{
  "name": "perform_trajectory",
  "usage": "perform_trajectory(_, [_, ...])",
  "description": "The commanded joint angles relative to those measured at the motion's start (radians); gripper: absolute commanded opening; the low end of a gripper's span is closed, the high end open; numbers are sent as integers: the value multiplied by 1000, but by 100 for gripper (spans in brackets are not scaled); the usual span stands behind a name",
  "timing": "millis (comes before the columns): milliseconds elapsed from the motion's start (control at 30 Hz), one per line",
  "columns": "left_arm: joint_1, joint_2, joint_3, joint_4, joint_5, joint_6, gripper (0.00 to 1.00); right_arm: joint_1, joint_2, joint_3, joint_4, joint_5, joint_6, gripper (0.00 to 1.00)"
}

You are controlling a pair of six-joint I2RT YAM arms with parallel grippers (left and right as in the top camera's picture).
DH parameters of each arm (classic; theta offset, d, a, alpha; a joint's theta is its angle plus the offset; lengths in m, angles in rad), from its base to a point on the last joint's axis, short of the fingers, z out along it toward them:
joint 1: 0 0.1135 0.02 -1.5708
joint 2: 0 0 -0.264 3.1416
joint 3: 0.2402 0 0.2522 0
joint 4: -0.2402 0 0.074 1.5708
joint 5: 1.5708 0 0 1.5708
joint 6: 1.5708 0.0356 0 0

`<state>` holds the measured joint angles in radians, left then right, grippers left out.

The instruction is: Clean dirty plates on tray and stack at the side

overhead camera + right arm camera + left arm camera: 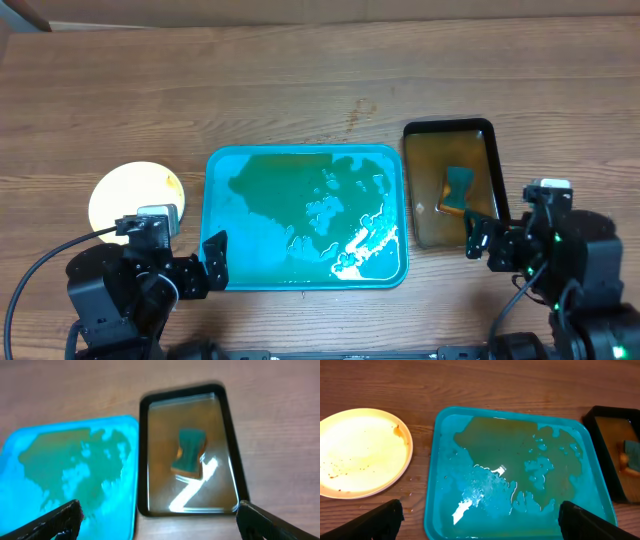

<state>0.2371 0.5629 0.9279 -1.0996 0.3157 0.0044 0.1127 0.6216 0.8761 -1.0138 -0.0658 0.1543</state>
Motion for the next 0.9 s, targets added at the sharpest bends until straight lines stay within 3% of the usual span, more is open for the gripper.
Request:
perform_trajectory(0, [-2,-7,-10,0,16,18,100,-2,-100,-15,53,24,-36,100])
perform_trajectory(233, [-2,-7,-10,0,17,18,100,-2,-393,-282,322,19,-76,100])
perform_trajectory(367, [-2,-7,-10,0,16,18,100,-2,-533,-473,560,-4,-76,100])
perform_trajectory(700, [-2,-7,-10,0,16,18,100,-2,-619,-850,1170,-6,-77,100])
perform_trajectory(867, [-2,-7,-10,0,16,18,100,-2,-619,-868,1075,-3,-77,100])
